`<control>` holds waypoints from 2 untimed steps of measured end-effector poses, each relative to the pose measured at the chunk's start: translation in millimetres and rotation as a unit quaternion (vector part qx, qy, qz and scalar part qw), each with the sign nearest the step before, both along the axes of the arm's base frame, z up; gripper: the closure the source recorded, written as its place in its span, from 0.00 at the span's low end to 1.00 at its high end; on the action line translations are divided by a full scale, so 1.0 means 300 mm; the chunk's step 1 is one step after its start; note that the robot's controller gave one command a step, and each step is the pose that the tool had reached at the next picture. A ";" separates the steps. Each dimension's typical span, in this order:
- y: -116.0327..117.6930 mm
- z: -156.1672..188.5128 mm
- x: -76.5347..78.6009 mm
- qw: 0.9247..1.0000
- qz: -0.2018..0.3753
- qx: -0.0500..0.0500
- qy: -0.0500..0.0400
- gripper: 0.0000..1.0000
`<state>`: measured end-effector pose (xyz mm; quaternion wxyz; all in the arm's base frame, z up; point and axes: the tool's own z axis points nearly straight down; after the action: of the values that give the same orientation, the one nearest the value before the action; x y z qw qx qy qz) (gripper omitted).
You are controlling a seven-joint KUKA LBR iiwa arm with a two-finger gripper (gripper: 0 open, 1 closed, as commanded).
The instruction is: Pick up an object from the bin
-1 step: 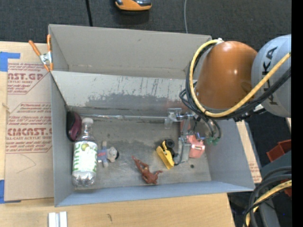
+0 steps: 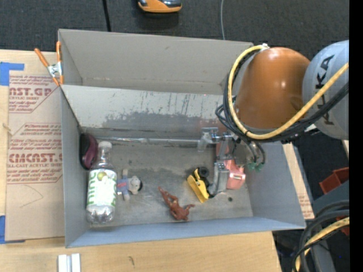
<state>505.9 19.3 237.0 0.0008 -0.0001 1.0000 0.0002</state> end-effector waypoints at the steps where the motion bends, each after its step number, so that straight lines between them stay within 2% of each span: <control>1: -0.083 -0.092 -0.037 0.999 0.033 0.000 -0.003 0.00; 2: -0.110 -0.212 -0.053 0.991 0.132 -0.001 0.000 0.00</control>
Offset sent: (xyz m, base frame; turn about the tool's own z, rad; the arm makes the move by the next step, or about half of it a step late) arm -0.0187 -0.0338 -0.0903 -0.3797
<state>490.1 -13.8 173.3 0.0009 -0.1324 0.9912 -0.0003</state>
